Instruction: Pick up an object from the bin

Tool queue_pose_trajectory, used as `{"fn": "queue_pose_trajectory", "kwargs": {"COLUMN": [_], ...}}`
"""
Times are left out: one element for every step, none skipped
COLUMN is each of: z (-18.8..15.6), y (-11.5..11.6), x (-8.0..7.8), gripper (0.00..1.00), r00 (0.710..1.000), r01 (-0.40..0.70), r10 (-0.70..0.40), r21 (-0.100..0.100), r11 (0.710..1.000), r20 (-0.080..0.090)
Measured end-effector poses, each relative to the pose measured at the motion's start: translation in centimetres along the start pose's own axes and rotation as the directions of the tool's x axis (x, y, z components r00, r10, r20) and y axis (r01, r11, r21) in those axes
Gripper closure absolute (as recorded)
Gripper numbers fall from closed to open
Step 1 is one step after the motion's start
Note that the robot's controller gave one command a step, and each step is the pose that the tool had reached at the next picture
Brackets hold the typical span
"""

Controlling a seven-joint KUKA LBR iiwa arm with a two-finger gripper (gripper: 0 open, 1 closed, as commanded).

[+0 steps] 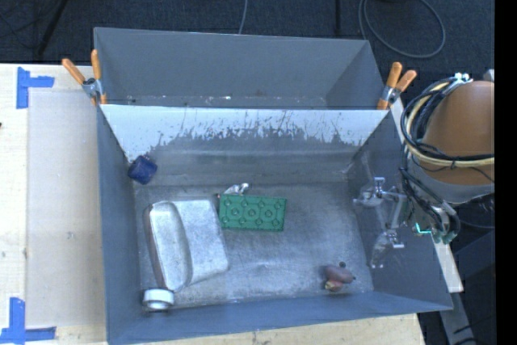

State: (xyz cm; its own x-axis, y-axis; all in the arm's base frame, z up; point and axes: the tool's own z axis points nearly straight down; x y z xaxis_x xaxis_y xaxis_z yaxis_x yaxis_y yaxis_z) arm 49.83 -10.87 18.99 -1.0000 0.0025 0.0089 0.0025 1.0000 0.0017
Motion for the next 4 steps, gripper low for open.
{"fn": "queue_pose_trajectory", "kwargs": {"z": [5.9, 11.9, 11.6, 11.3], "y": [5.1, 7.7, 13.8, 13.7], "x": [-6.9, -10.0, -9.2, -9.2], "gripper": [0.00, 0.00, 0.00, 1.00], "r00": [0.990, 0.993, 1.000, 1.000], "r01": [-0.143, -0.119, -0.027, -0.026], "r10": [0.143, 0.119, 0.027, 0.026], "r21": [-0.003, 0.002, 0.001, 0.001], "r11": [0.990, 0.993, 1.000, 1.000], "r20": [0.008, 0.012, 0.015, 0.013]}}
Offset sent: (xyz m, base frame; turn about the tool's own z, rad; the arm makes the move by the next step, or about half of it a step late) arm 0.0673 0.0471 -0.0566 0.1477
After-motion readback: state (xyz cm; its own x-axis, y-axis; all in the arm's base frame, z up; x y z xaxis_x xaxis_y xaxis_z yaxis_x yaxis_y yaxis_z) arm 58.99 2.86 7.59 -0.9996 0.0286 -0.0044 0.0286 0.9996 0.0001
